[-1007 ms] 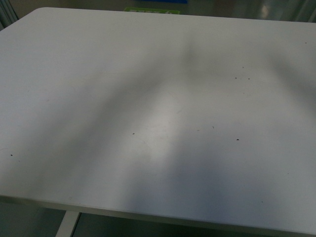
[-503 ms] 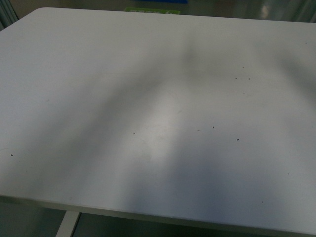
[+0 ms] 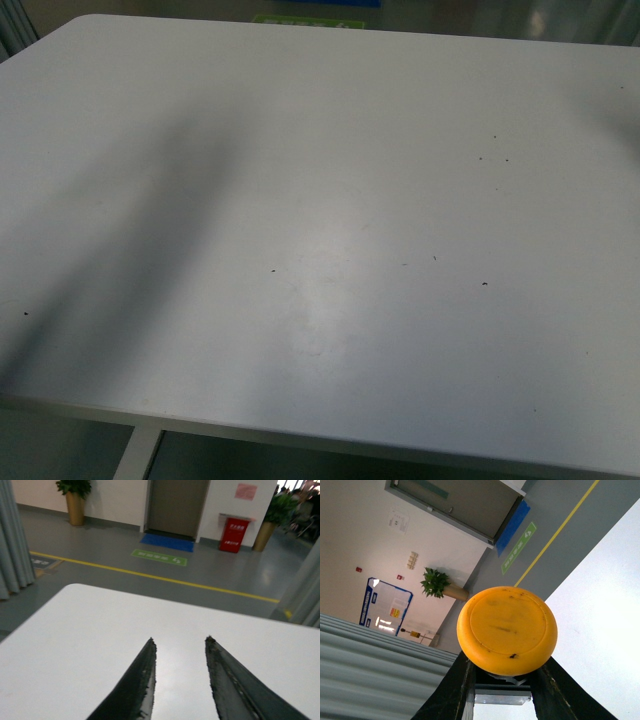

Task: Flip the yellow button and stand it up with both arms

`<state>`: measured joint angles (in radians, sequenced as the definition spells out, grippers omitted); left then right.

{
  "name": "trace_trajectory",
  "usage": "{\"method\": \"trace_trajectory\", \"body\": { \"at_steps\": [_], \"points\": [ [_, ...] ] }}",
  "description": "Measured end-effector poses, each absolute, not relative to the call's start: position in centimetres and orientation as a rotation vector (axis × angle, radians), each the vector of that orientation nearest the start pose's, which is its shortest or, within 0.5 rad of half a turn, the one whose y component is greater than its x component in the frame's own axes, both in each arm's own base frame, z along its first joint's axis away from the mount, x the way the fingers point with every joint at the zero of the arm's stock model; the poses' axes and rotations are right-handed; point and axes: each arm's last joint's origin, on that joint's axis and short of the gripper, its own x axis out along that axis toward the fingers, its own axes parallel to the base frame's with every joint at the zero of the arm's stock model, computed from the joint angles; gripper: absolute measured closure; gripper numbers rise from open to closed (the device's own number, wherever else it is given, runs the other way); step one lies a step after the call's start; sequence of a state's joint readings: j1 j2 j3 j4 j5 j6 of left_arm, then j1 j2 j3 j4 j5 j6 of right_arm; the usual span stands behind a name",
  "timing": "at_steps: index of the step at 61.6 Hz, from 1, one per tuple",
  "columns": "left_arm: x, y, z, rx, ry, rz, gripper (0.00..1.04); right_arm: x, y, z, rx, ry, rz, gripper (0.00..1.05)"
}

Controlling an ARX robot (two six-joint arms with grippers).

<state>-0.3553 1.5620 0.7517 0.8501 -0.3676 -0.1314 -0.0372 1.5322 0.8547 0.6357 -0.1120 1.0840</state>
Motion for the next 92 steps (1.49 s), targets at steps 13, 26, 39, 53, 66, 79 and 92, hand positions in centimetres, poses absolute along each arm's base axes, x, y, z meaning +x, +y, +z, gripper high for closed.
{"method": "trace_trajectory", "body": {
  "at_steps": [13,26,39,53,66,79,92],
  "points": [
    [26.0,-6.8,20.3,-0.026,0.013,-0.023,1.01,33.4,-1.7,25.7,1.086,0.067,0.044,0.81],
    [22.3,-3.9,19.1,-0.013,0.010,0.000,1.01,33.2,-2.2,25.6,1.079,0.062,0.032,0.81],
    [19.5,-2.4,18.2,-0.008,0.008,-0.008,1.01,33.1,-2.2,25.8,1.072,0.060,0.041,0.81],
    [16.8,-1.3,17.4,-0.008,0.011,-0.003,1.01,33.0,-2.2,25.9,1.071,0.057,0.046,0.81],
    [15.3,-0.1,16.2,-0.008,0.016,0.000,1.01,32.7,-2.3,26.3,1.067,0.048,0.056,0.81],
    [14.2,0.0,16.9,-0.008,-0.007,0.000,1.01,32.5,-2.4,26.3,1.062,0.047,0.057,0.81],
    [13.3,0.0,17.2,-0.008,-0.017,0.000,1.01,32.5,-2.7,26.3,1.053,0.045,0.050,0.81]
  ]
}}
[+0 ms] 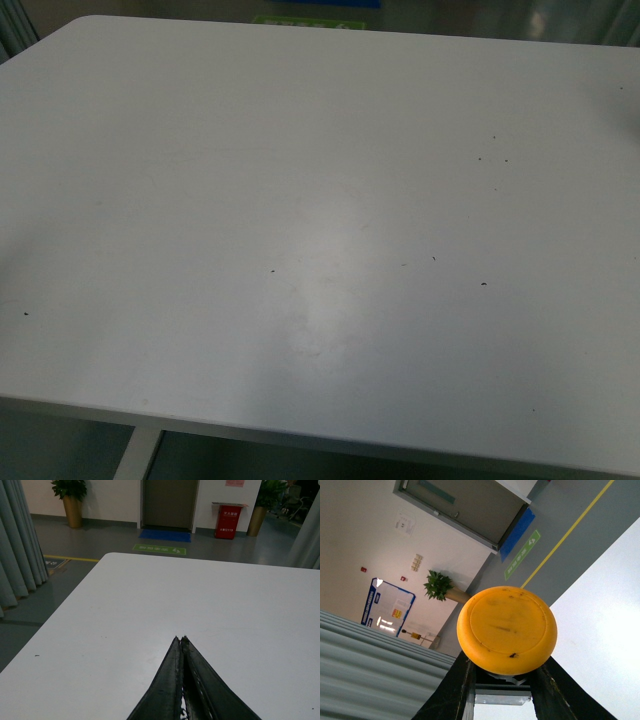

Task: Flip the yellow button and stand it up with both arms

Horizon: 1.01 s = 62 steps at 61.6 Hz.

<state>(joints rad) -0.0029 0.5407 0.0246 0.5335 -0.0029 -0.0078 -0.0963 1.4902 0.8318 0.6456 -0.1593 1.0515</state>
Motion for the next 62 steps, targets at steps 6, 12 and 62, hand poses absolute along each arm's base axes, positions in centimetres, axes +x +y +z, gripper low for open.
{"method": "trace_trajectory", "body": {
  "at_steps": [6,12,62],
  "points": [
    [12.8,0.0,17.4,-0.008,-0.023,0.000,1.01,32.3,-3.0,26.0,1.044,0.046,0.039,0.81],
    [12.4,0.0,17.5,-0.008,-0.025,0.000,1.01,32.3,-3.2,25.9,1.038,0.050,0.035,0.81],
    [9.6,0.0,17.2,-0.007,-0.025,-0.002,1.01,31.4,-4.5,24.7,0.998,0.056,-0.006,0.81]
  ]
}}
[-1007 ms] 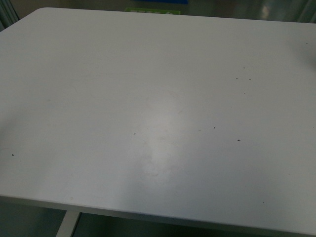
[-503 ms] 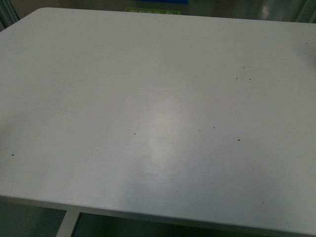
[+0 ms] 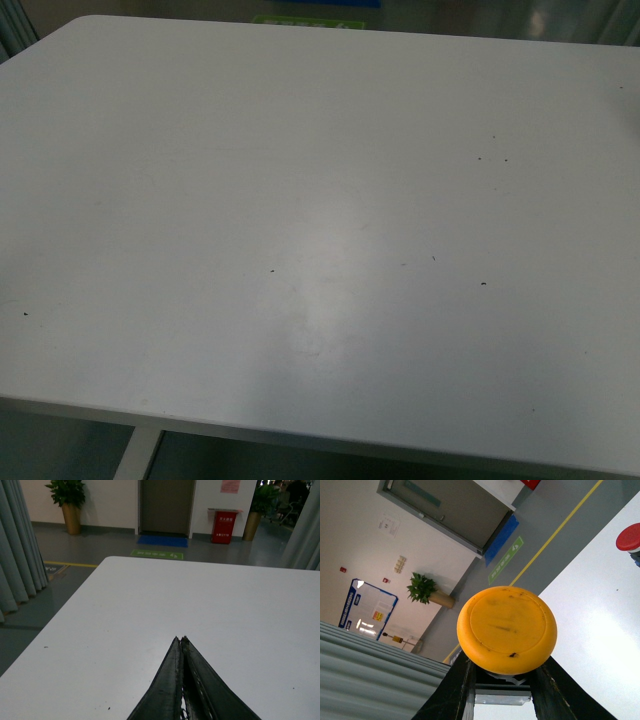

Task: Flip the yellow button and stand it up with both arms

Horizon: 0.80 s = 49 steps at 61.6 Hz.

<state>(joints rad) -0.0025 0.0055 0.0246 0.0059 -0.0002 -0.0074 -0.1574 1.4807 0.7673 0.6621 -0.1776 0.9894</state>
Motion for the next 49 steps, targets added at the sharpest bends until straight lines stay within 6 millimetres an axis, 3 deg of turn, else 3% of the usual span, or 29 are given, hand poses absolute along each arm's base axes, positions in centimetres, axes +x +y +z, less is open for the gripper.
{"method": "trace_trajectory", "body": {
  "at_steps": [11,20,32,38,49],
  "points": [
    [9.6,0.0,17.2,-0.008,-0.022,-0.002,0.98,31.4,-4.5,24.6,0.978,0.054,-0.009,0.81],
    [9.6,0.0,17.2,-0.008,-0.021,-0.002,0.64,32.0,-5.1,23.8,0.828,0.016,-0.042,0.81],
    [9.6,0.0,17.2,-0.008,-0.021,-0.002,0.25,32.6,-7.0,21.9,0.339,0.001,-0.079,0.81],
    [9.6,0.0,17.2,-0.008,-0.021,-0.002,0.07,33.1,-8.1,20.6,0.179,0.052,-0.096,0.81],
    [9.6,0.0,17.2,-0.006,-0.022,-0.002,0.07,34.9,-10.2,18.0,0.008,0.175,-0.113,0.81]
  ]
}}
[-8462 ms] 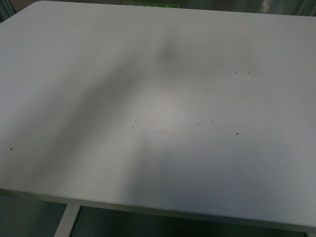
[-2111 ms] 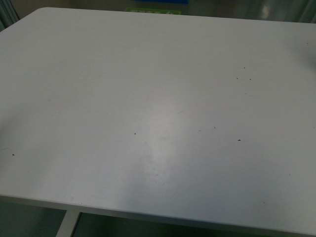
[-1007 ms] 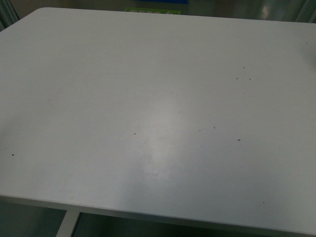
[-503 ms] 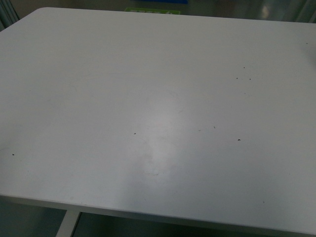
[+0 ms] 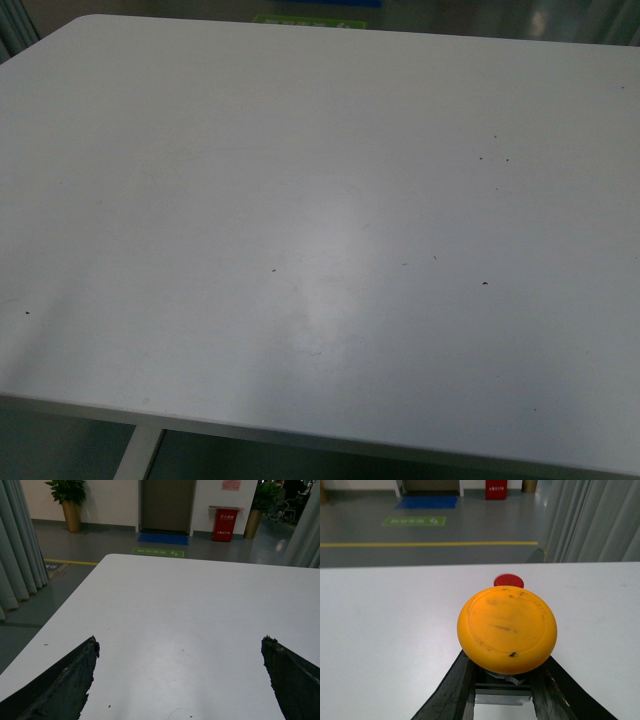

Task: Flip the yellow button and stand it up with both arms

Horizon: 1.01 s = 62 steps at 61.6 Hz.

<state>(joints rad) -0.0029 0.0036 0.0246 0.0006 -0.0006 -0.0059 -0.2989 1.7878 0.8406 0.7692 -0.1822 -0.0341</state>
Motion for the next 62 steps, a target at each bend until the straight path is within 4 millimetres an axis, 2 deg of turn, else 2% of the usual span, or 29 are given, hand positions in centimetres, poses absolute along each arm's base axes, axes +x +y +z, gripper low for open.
{"method": "trace_trajectory", "body": {
  "at_steps": [19,35,47,62],
  "points": [
    [9.6,0.0,17.2,-0.006,-0.022,-0.002,0.07,37.8,-12.1,17.4,-0.104,0.252,-0.141,0.81],
    [9.6,0.0,17.2,-0.006,-0.021,-0.002,0.07,38.5,-12.7,16.4,-0.088,0.328,-0.134,0.81],
    [9.6,0.0,17.2,-0.006,-0.021,-0.002,0.07,38.7,-13.1,14.5,-0.069,0.388,-0.146,0.81],
    [9.6,0.0,17.2,-0.006,-0.021,-0.002,0.07,39.0,-13.2,13.2,-0.049,0.414,-0.145,0.81]
  ]
}}
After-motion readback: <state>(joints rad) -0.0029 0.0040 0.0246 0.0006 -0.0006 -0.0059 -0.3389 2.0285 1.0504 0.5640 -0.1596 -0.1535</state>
